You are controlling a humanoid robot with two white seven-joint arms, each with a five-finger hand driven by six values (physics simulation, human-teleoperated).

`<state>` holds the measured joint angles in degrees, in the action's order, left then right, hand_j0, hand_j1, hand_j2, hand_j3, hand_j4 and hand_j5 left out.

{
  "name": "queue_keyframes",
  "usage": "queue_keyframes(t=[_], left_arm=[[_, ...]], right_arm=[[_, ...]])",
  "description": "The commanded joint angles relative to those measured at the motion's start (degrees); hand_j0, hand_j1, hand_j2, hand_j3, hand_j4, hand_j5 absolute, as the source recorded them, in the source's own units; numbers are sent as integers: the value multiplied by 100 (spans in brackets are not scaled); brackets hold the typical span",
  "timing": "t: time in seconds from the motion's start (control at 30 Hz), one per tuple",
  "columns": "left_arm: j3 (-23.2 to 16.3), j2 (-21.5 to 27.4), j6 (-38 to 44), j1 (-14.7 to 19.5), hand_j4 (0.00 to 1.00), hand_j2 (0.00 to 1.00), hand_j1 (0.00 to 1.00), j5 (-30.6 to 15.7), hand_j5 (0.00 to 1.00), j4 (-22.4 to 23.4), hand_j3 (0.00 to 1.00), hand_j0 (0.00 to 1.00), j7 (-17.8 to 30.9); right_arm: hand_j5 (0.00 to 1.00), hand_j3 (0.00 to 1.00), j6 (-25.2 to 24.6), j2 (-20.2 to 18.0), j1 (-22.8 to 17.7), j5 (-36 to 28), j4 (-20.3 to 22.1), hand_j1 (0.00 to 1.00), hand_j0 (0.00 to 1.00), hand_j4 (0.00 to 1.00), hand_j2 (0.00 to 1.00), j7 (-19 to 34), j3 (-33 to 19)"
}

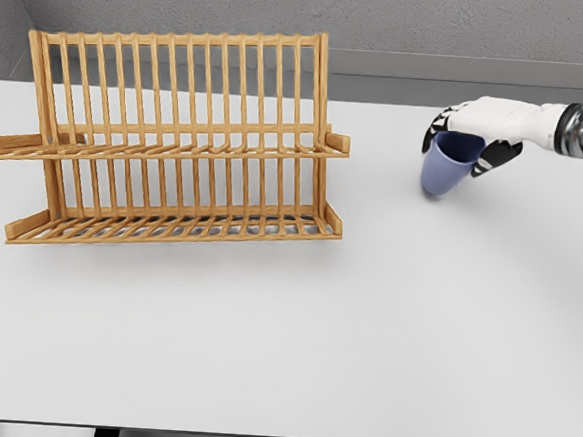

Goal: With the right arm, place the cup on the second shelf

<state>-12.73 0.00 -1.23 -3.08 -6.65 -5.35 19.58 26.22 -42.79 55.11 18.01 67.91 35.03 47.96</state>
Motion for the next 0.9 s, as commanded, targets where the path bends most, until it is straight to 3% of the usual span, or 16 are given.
queue_keyframes(t=[0.0,0.27,0.67,0.87], left_arm=[[-1,0,0,0,100,100,100,-3,100,-1,100,100,2],[-1,0,0,0,100,100,100,-3,100,-1,100,100,2],[-1,0,0,0,100,100,100,-3,100,7,100,100,2],[-1,0,0,0,100,100,100,-3,100,-1,100,100,2]], right_arm=[[61,61,-38,-10,9,-26,135,61,61,61,61,-3,-23],[61,61,-29,-28,105,-17,389,61,61,61,61,-3,-269],[61,61,-3,-89,193,1,1128,61,61,61,61,-3,-832],[61,61,-12,-133,176,1,1883,61,61,61,61,-3,-981]])
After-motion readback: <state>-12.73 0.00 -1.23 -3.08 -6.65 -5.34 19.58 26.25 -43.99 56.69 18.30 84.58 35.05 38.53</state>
